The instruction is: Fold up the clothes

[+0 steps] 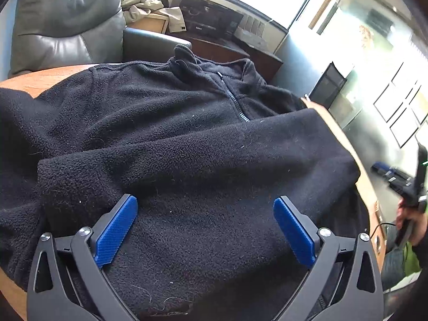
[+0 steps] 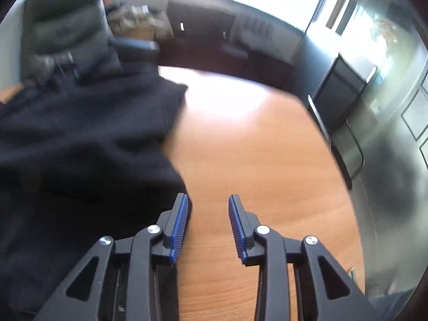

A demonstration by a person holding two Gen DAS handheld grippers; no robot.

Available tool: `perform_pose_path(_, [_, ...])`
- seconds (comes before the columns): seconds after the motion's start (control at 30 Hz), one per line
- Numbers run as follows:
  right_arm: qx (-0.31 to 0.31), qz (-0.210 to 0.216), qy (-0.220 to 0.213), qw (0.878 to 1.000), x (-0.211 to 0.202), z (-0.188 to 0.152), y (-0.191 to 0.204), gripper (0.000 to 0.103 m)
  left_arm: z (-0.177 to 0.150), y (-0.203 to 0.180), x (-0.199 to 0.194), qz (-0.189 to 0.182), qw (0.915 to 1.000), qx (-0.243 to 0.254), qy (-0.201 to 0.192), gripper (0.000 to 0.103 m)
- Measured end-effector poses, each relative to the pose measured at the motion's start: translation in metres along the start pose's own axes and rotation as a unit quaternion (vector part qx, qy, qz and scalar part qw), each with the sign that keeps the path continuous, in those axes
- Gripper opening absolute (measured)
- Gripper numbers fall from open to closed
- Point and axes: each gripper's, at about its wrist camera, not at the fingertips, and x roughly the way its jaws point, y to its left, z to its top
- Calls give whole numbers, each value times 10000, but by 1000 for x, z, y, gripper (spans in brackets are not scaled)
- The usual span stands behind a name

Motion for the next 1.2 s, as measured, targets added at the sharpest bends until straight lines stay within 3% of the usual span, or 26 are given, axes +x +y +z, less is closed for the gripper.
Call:
perform_pose_path(0.1, [-659, 830, -420, 9935, -16, 30, 28, 39, -5, -5, -8, 72, 9998, 131, -93, 103])
perform_pose_path(0.2, [-867, 1605, 200, 9830, 30, 36, 52, 37, -6, -3, -12, 10, 9999, 100, -136, 103])
perform_pose_path(0.23, [-841, 1623, 664, 9809, 57, 24, 53, 36, -7, -1, -13, -32, 9998, 73, -156, 103])
perform_pose_path(0.27, [-781, 1641, 735, 9806, 68, 12, 51, 35, -7, 0, -14, -74, 9998, 47, -176, 103])
perform_pose_path(0.4, [-637, 1626, 554, 9831, 72, -8, 45, 34, -8, 4, -17, -166, 9996, -19, -225, 103])
perform_pose_path(0.5, [-631, 1493, 476, 9856, 54, 7, 42, 37, -7, 1, -18, -121, 9998, -29, -181, 103])
perform_pose_path(0.57, [-567, 1402, 90, 9885, 35, 11, 30, 57, -4, -1, -21, -120, 9997, -199, -63, 103])
perform_pose_path(0.6, [-573, 1332, -15, 9894, 29, 9, 23, 59, -1, -4, -21, -198, 9993, -307, -18, 103])
perform_pose_path(0.7, [-481, 1399, 358, 9883, 46, -2, 3, 59, 11, -32, -18, -567, 9980, -272, -55, 103])
perform_pose_path(0.8, [-570, 1583, 460, 9847, 59, -19, -4, 59, 19, -67, 8, -773, 9969, 89, 63, 103])
perform_pose_path(0.87, [-629, 1627, 366, 9840, 54, -23, -6, 59, 16, -77, 32, -674, 9973, 89, 264, 103])
perform_pose_path(0.9, [-614, 1665, 344, 9835, 51, -25, -9, 59, 13, -80, 40, -554, 9980, 105, 269, 103])
perform_pose_path(0.93, [-657, 1685, 267, 9831, 46, -24, -10, 58, 11, -86, 39, -390, 9989, 265, 38, 103])
perform_pose_path(1.0, [-892, 1570, 61, 9835, 31, -26, -16, 58, 13, -95, 40, -296, 9993, 194, 126, 103])
perform_pose_path(1.07, [-1197, 1404, 54, 9828, 27, -28, -23, 58, 22, -103, 38, -774, 9968, -67, 193, 103])
perform_pose_path(1.13, [-1450, 1311, 102, 9807, 28, -29, -26, 58, 36, -127, 42, -955, 9953, 105, 99, 103])
perform_pose_path(1.2, [-1520, 1364, 193, 9787, 40, -27, -22, 50, 50, -156, 58, -1203, 9923, 305, 45, 103])
